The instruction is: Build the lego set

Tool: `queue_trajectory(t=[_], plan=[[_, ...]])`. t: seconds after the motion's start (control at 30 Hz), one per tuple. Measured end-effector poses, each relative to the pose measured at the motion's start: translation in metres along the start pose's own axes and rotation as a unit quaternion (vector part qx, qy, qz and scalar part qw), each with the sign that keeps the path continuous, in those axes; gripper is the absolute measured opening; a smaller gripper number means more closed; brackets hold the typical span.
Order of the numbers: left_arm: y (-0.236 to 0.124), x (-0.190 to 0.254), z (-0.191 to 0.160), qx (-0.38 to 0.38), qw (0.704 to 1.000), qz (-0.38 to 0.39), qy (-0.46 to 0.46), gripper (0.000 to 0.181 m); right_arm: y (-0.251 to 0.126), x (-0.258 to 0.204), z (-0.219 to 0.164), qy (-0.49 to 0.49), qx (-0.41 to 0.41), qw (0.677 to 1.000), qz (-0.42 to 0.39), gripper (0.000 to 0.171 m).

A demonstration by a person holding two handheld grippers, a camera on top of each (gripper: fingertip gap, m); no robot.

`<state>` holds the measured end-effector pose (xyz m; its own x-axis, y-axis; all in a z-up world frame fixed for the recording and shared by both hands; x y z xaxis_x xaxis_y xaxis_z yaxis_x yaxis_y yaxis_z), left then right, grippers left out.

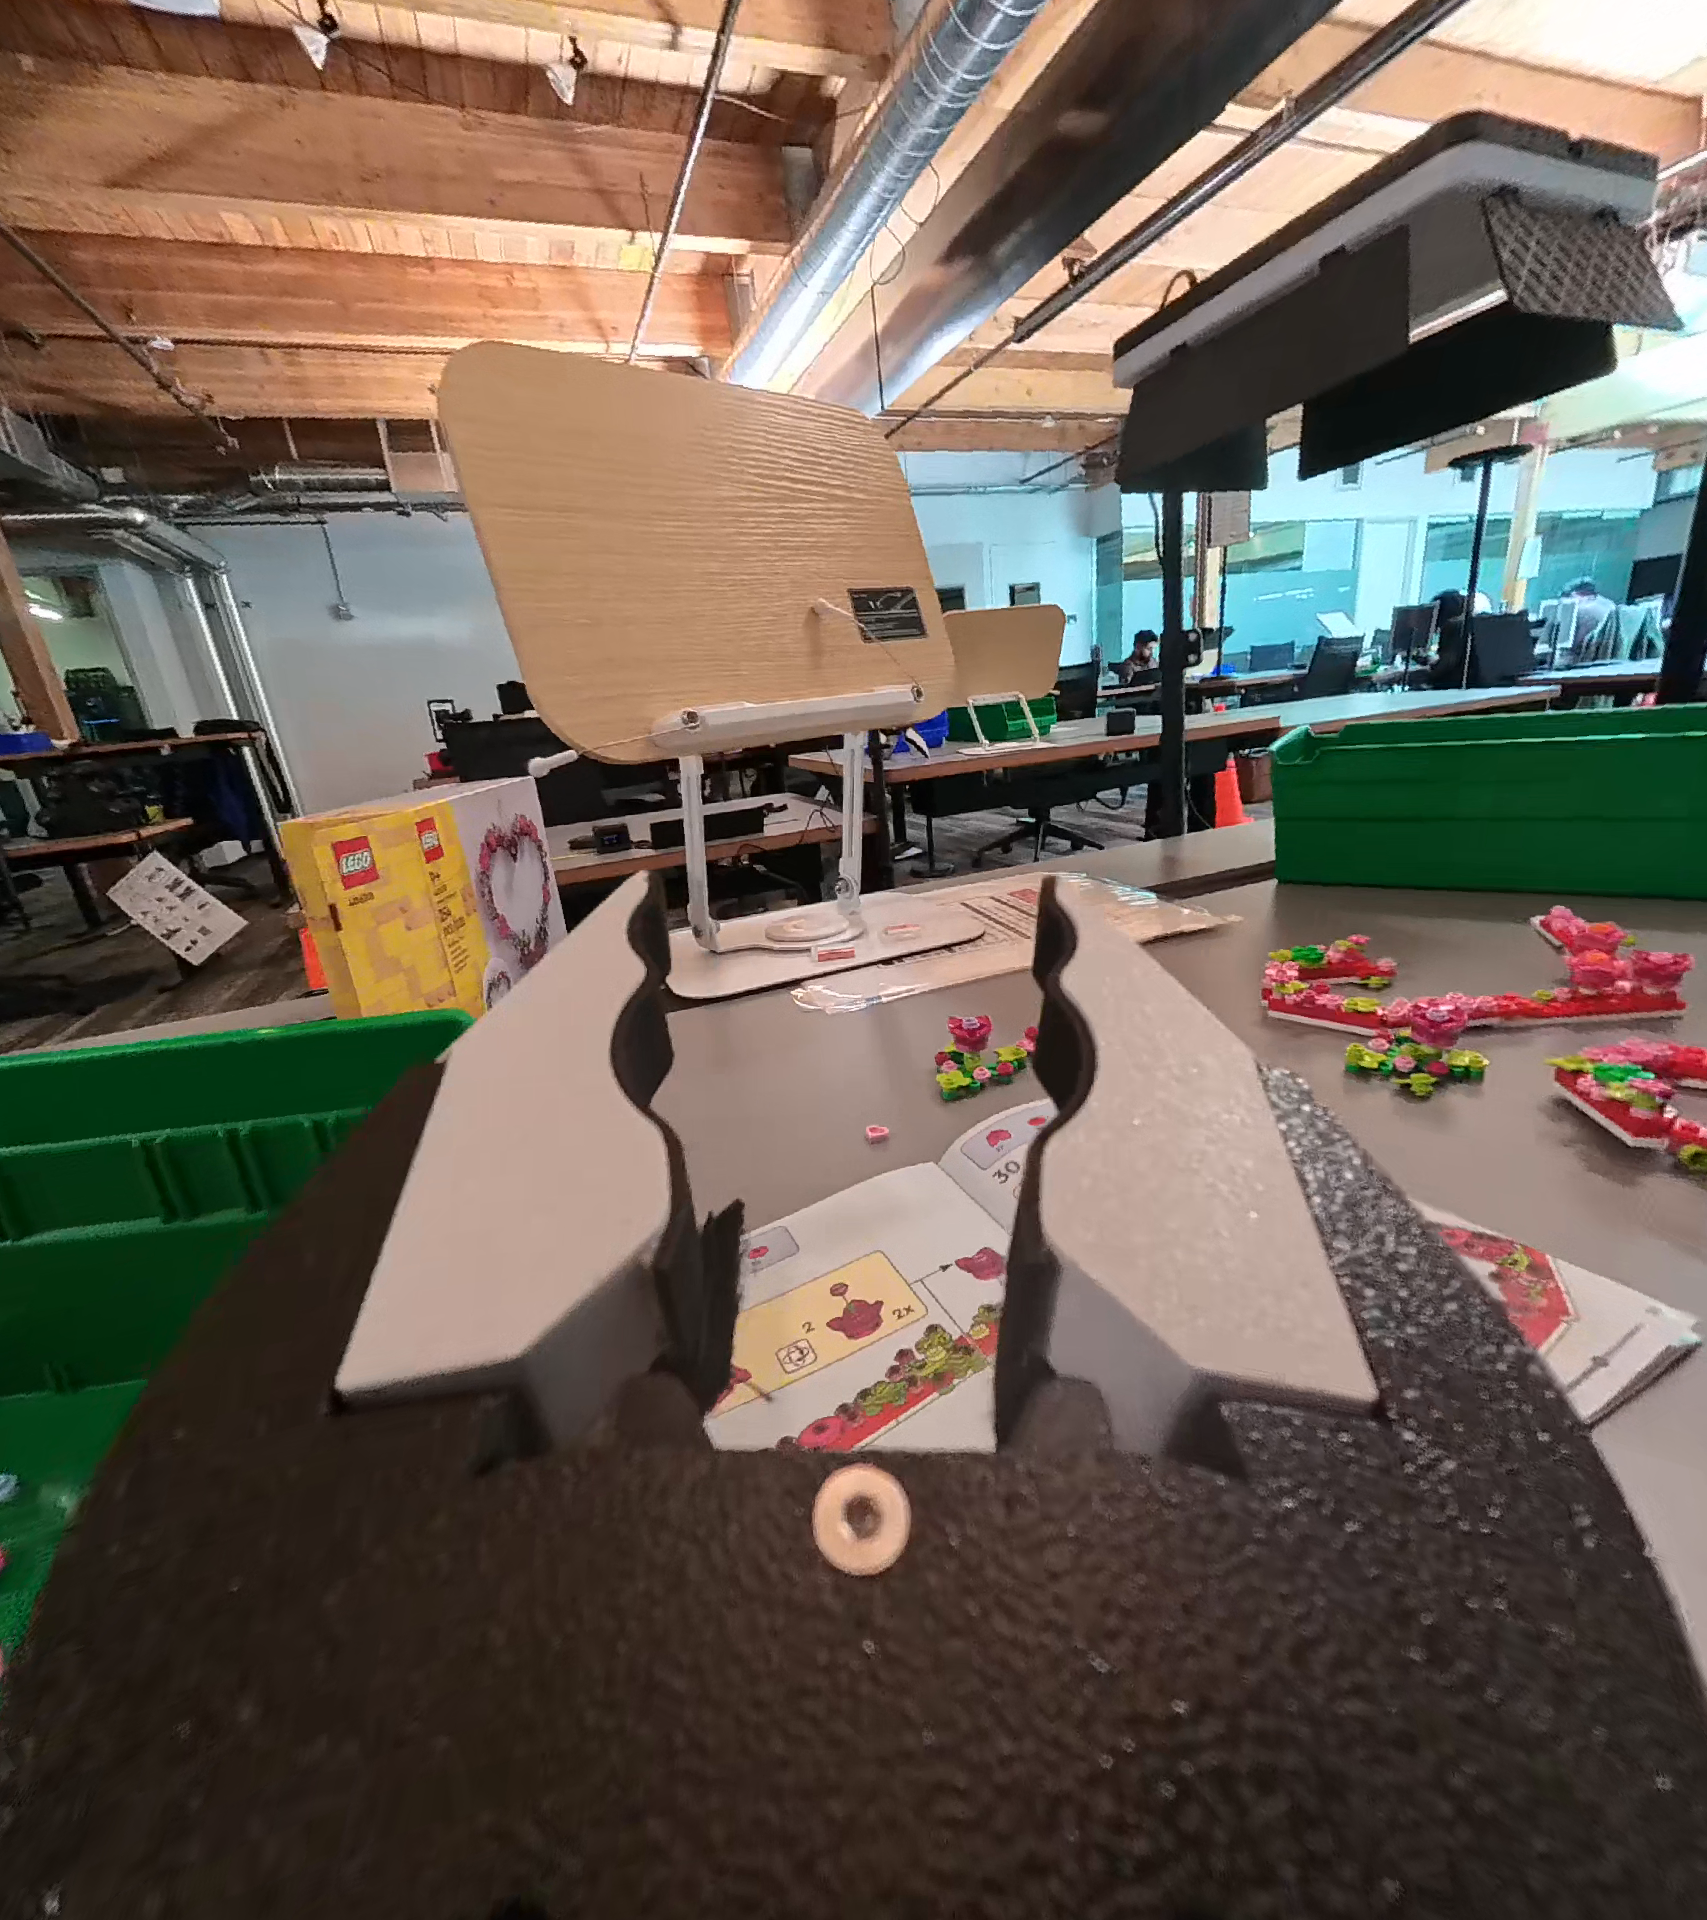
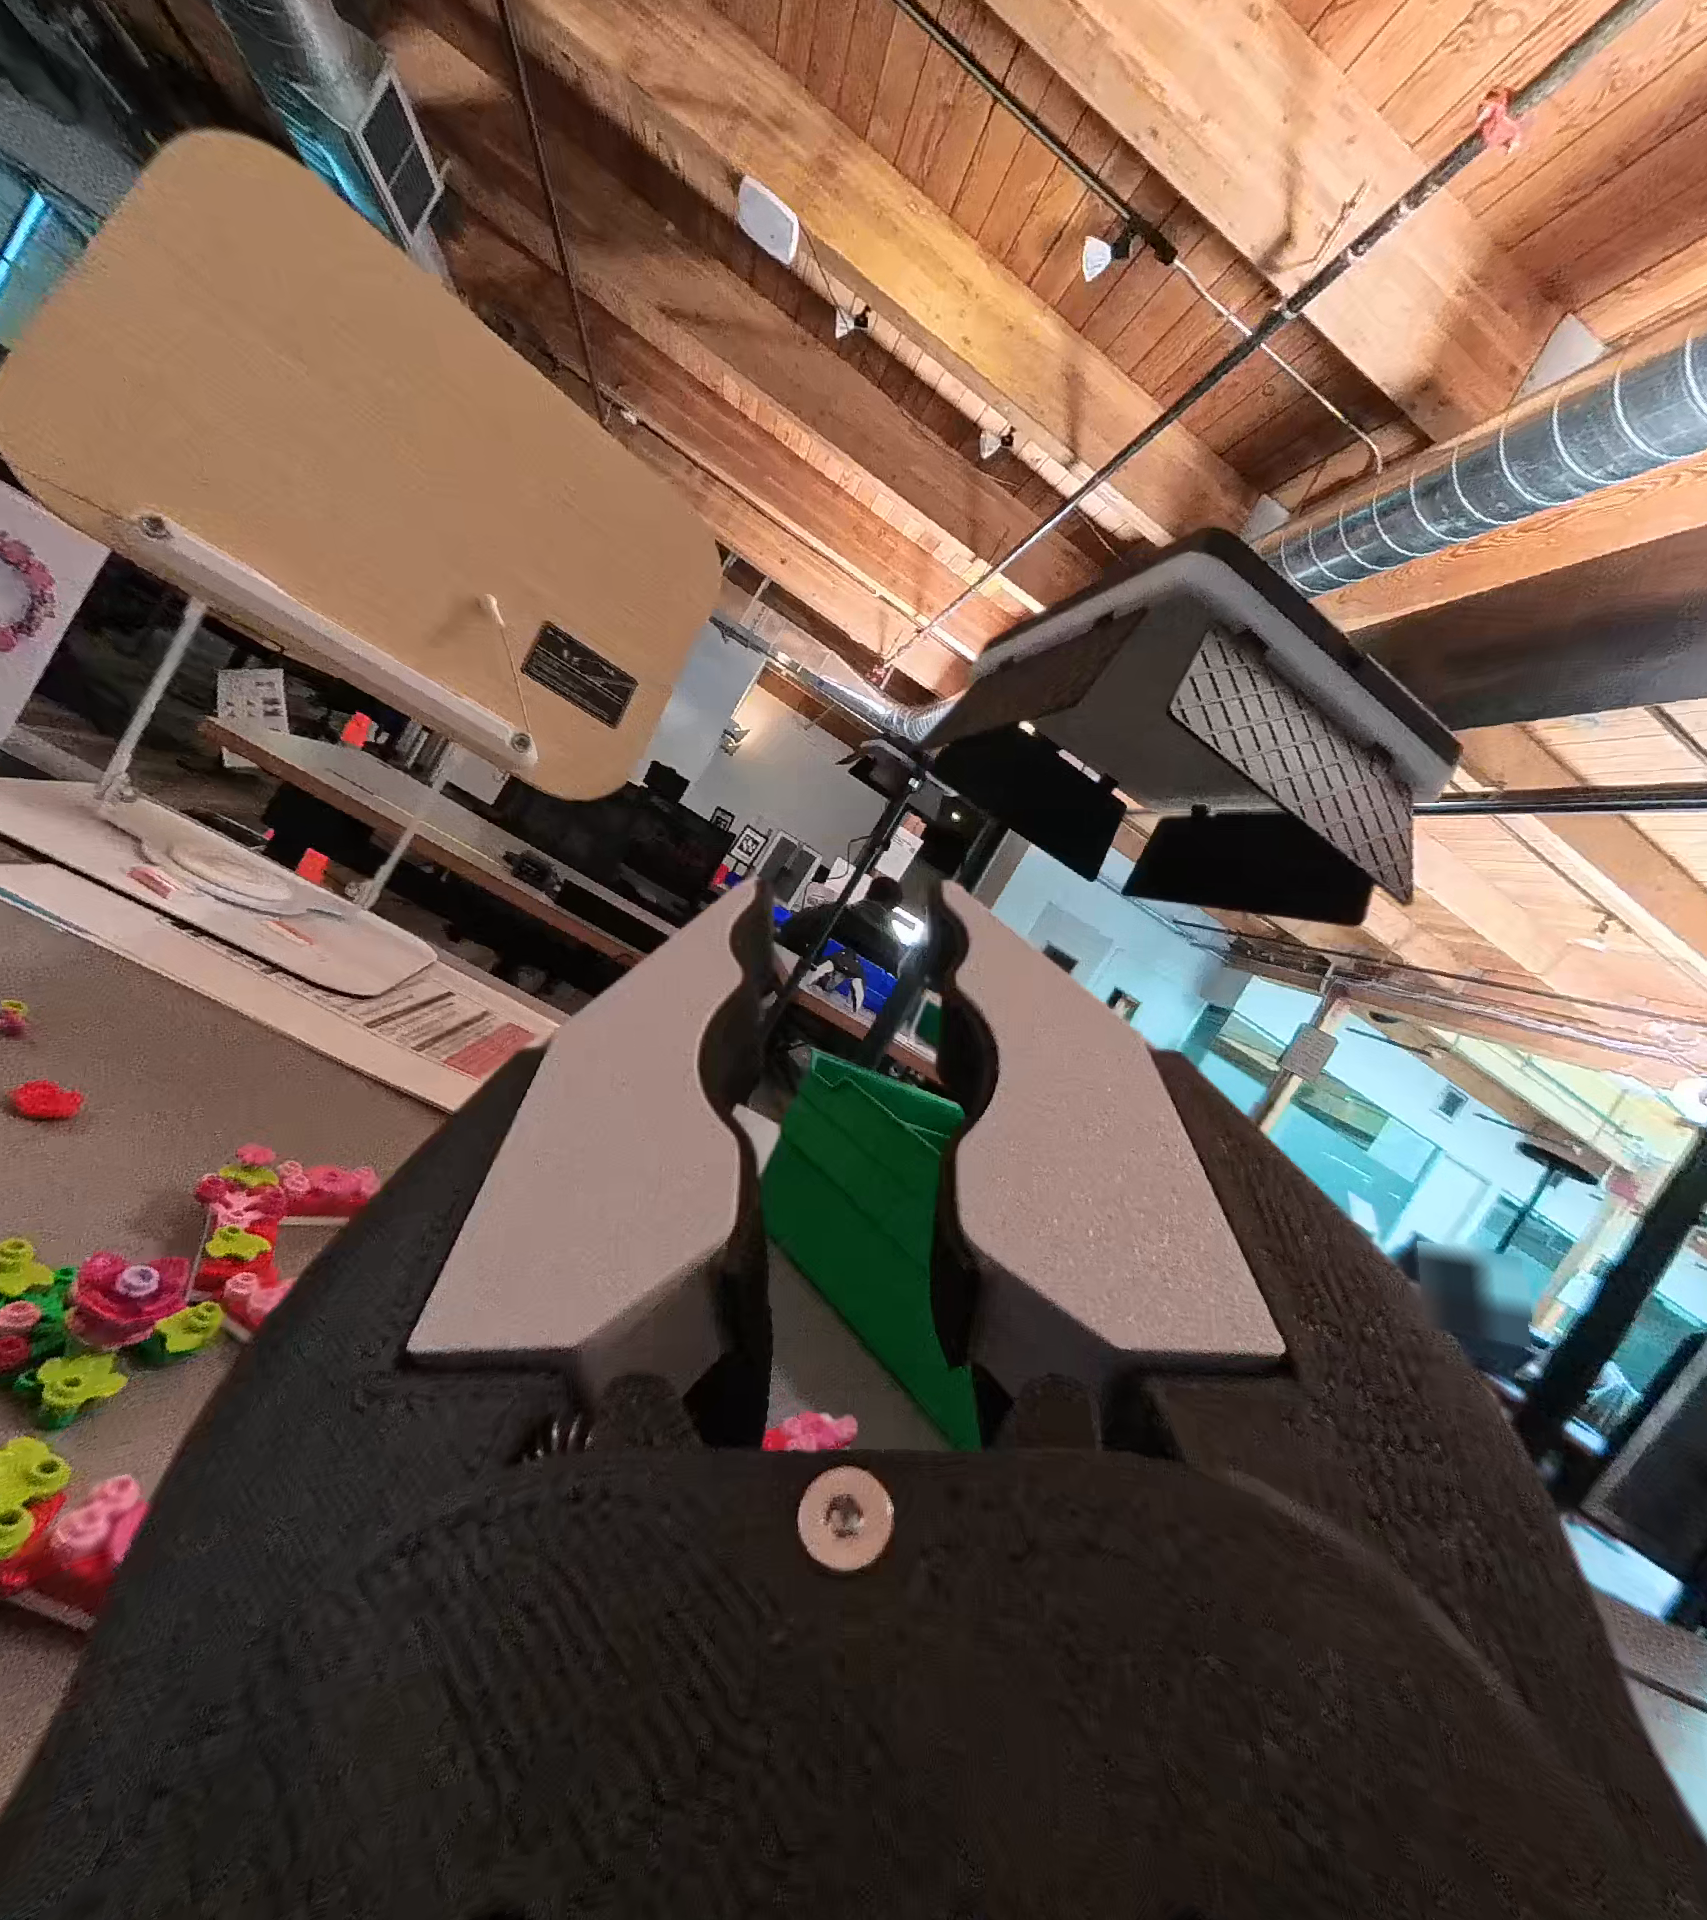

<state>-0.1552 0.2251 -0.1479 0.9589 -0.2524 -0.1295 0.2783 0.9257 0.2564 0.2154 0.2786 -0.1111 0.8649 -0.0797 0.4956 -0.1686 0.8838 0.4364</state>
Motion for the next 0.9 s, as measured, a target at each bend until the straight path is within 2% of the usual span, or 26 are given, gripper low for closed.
queue_trajectory(t=[0.33, 0.6, 0.67, 0.77, 0.9], plan=[[-0.007, 0.001, 0.006, 0.022, 0.999, 0.015, 0.017, 0.065, -0.004, 0.003, 0.021, 0.05, 0.045, 0.997, -0.04, 0.03], [-0.005, 0.0, 0.006, 0.028, 0.998, 0.035, 0.043, 0.067, 0.0, -0.004, 0.021, 0.074, 0.043, 0.996, -0.033, 0.046], [-0.005, -0.001, 0.007, 0.034, 0.998, 0.041, 0.044, 0.071, 0.001, -0.003, 0.021, 0.078, 0.045, 0.995, -0.037, 0.048], [-0.006, -0.007, 0.007, 0.039, 0.995, 0.077, 0.054, 0.092, 0.002, -0.002, 0.02, 0.077, 0.043, 0.995, -0.044, 0.055], [-0.007, -0.012, 0.009, 0.055, 0.992, 0.096, 0.053, 0.107, 0.003, 0.001, 0.017, 0.09, 0.04, 0.993, -0.06, 0.068]])
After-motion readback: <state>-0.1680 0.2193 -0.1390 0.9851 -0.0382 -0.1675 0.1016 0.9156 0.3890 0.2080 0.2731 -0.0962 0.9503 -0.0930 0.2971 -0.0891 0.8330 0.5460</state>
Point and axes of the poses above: each gripper's, where its closed fingertips meet, y out along the fingers, z out of its top, x = y × z across the jaws, the point moved 5 cm from there along -y, back along the fingers, and after that the axes turned 2 degrees about y, right-handed, at the moved point
